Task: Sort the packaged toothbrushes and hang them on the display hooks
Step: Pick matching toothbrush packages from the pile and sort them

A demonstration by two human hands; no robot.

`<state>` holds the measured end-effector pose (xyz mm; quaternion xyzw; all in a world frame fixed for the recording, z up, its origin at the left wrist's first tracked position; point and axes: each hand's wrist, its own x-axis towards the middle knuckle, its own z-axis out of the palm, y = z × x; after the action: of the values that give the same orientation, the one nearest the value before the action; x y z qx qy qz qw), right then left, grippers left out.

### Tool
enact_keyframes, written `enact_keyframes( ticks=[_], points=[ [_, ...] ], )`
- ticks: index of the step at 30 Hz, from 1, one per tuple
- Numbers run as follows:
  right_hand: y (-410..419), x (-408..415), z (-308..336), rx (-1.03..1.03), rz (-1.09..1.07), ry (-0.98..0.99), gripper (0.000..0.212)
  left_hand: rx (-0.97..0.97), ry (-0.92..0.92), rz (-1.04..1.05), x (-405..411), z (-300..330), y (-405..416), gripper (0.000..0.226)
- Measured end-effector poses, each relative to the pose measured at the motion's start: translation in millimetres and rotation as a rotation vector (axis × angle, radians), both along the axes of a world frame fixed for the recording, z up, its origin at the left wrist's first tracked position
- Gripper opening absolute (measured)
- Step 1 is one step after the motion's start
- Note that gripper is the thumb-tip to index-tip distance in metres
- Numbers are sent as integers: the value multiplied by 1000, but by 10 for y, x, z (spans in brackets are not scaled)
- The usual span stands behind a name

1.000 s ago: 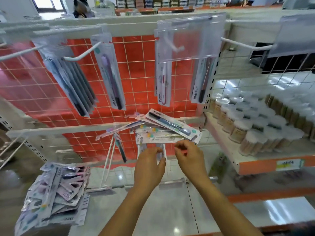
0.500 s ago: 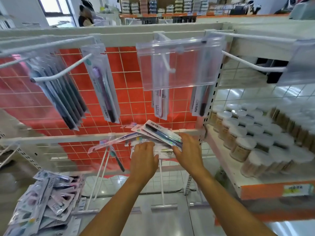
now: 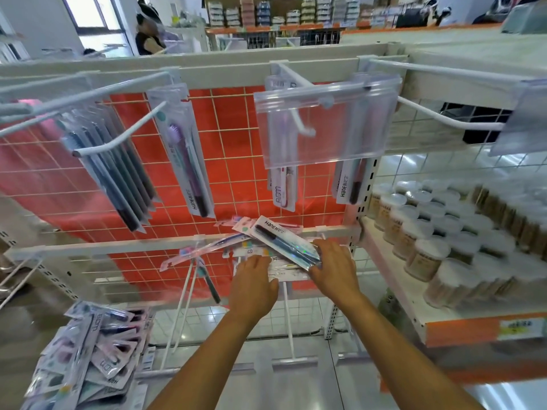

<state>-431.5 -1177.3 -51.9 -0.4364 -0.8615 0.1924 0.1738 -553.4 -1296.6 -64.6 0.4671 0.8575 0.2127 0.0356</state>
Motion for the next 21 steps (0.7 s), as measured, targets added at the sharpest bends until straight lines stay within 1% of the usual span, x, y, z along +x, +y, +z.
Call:
enact_keyframes(
  ticks=[5,11,16,18,21],
  points=[
    [-19,1,30,-19,20,-44,51,65,-13,16,30,3,-16,48],
    [-36,-81,40,-51,91,-59,61,61,-23,26,48,-16,8,42],
    [0,-119,77,0,112,-153,70,90,-25,27,37,-47,-8,37],
    [12,-129,110,20,113,-189,70,98,-19,35,45,-54,-4,37],
    [9,-156,167,19,110,-236,61,108,-23,52,50,-62,9,38]
  ],
)
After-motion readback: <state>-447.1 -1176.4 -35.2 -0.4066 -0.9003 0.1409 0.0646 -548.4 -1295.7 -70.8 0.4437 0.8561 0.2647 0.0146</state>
